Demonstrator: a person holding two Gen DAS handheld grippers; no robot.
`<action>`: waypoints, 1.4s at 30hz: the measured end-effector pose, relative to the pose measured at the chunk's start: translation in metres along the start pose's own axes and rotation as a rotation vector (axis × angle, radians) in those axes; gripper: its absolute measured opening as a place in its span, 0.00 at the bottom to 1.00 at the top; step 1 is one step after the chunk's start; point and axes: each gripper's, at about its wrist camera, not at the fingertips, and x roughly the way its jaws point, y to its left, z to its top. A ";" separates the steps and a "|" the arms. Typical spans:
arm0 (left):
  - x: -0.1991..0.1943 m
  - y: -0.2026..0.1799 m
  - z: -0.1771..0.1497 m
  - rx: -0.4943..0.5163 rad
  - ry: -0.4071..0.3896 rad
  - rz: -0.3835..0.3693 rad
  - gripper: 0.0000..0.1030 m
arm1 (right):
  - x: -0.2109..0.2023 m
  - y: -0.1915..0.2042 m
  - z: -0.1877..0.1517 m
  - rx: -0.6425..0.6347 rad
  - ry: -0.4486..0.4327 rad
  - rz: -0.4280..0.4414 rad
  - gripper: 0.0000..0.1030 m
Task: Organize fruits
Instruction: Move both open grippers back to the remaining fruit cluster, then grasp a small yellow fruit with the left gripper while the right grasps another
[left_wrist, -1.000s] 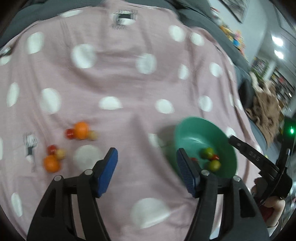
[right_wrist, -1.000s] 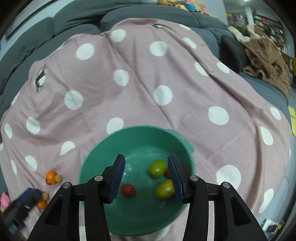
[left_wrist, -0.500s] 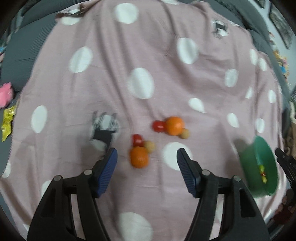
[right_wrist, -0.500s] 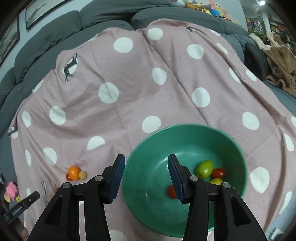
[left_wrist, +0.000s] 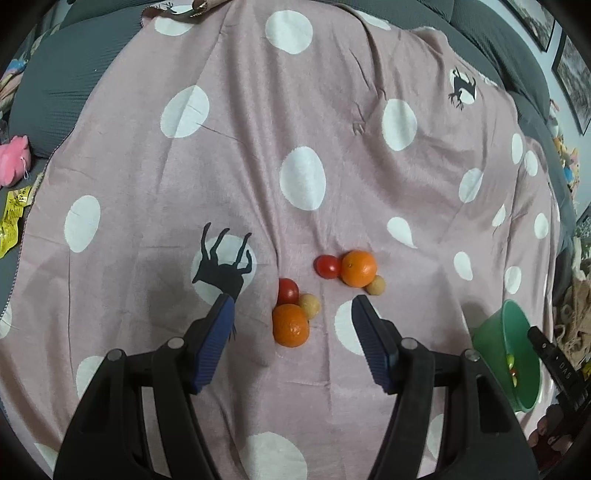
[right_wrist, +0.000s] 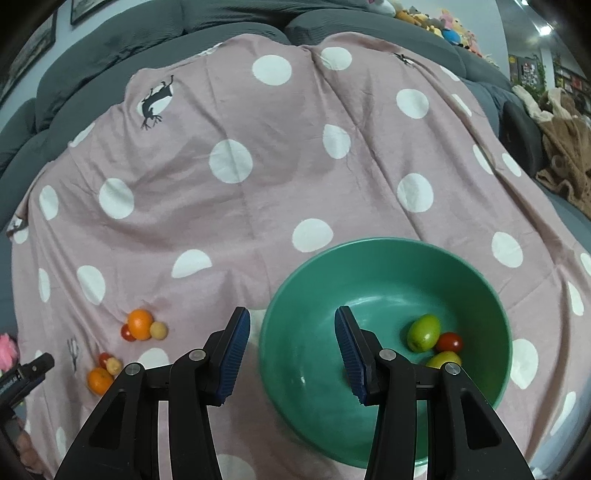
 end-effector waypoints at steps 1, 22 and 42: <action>0.000 0.001 0.001 -0.005 -0.002 -0.003 0.63 | 0.000 0.001 0.000 -0.002 0.003 0.012 0.47; 0.008 0.018 0.006 -0.056 0.014 -0.042 0.22 | 0.014 0.064 -0.019 -0.156 0.129 0.227 0.40; 0.117 -0.038 0.024 0.248 0.335 0.024 0.22 | 0.163 0.164 -0.022 -0.309 0.494 0.326 0.25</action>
